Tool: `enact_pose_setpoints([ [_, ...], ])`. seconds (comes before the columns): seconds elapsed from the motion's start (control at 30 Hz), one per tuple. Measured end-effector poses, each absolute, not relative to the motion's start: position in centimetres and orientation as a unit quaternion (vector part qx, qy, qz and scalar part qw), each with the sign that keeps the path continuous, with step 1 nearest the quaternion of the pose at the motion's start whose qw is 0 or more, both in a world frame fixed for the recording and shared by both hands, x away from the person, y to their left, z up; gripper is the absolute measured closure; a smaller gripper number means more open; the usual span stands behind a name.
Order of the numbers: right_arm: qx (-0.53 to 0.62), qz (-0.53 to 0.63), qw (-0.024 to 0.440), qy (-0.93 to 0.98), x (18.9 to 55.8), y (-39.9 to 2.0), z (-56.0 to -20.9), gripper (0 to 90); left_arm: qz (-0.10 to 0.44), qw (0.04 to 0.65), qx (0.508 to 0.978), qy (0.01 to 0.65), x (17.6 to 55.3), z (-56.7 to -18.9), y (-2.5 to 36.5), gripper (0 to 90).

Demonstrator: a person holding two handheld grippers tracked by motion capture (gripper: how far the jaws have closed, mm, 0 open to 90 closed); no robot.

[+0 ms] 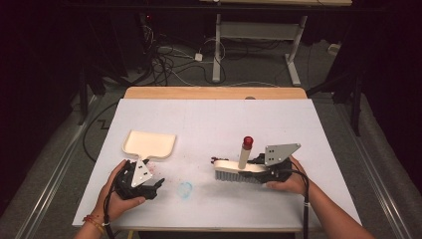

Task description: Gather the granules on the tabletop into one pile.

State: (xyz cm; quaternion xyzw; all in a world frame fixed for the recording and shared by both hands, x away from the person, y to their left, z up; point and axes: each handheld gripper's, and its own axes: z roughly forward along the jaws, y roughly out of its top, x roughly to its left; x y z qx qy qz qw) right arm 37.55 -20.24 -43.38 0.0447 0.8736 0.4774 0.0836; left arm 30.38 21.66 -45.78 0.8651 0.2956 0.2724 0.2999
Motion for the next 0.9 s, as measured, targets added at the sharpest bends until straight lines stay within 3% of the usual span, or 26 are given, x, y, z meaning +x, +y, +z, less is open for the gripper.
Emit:
enact_pose_setpoints([
  [0.43, 0.061, 0.488, 0.105, 0.864, 37.2, -19.7, -42.1, 67.6, 0.281, 0.298, 0.864, 0.291, 30.0, -45.6, 21.9, 19.7],
  [0.9, 0.114, 0.451, 0.132, 0.875, 33.1, -22.9, -39.5, 67.5, 0.296, 0.293, 0.867, 0.273, 29.5, -45.3, 21.4, 19.0],
])
